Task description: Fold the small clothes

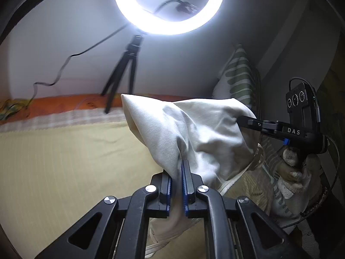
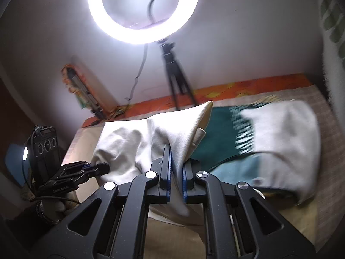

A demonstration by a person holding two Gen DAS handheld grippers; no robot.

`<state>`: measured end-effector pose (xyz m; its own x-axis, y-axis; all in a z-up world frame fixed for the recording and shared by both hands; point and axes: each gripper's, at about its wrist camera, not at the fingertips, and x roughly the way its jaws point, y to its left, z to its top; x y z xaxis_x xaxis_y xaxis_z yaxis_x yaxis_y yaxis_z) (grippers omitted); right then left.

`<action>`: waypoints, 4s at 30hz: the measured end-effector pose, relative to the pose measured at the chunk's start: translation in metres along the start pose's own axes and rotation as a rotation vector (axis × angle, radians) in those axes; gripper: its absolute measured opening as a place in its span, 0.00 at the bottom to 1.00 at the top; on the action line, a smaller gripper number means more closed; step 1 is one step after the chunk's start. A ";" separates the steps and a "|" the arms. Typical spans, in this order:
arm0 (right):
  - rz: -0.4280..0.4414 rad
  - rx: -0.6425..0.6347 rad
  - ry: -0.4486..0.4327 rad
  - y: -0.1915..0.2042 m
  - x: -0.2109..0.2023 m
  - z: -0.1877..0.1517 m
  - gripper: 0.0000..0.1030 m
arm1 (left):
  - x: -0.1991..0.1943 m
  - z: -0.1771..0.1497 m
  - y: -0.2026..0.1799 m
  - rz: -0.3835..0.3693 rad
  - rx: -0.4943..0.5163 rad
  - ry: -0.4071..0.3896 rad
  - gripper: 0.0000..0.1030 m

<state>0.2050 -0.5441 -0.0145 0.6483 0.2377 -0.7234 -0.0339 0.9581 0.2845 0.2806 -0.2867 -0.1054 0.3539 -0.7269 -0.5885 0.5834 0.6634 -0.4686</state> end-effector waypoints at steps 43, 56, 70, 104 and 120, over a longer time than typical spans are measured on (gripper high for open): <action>-0.378 0.014 -0.041 -0.067 -0.019 0.013 0.44 | 0.041 0.021 -0.072 0.146 0.160 0.021 0.42; -0.355 -0.026 -0.120 0.017 -0.060 -0.035 0.64 | -0.050 -0.016 -0.094 0.185 0.237 -0.067 0.81; -0.415 -0.061 -0.209 0.076 -0.056 -0.096 1.00 | -0.103 -0.070 -0.077 0.310 0.239 -0.065 1.00; -0.488 0.023 -0.279 0.094 -0.013 -0.140 1.00 | -0.113 -0.122 -0.031 0.451 0.211 0.003 1.00; -0.483 0.027 -0.276 0.094 -0.013 -0.143 1.00 | -0.117 -0.119 -0.029 0.452 0.203 -0.009 1.00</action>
<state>0.0849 -0.4345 -0.0681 0.7608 -0.2813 -0.5849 0.3335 0.9426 -0.0197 0.1353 -0.1995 -0.1014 0.6102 -0.3767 -0.6970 0.5005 0.8653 -0.0295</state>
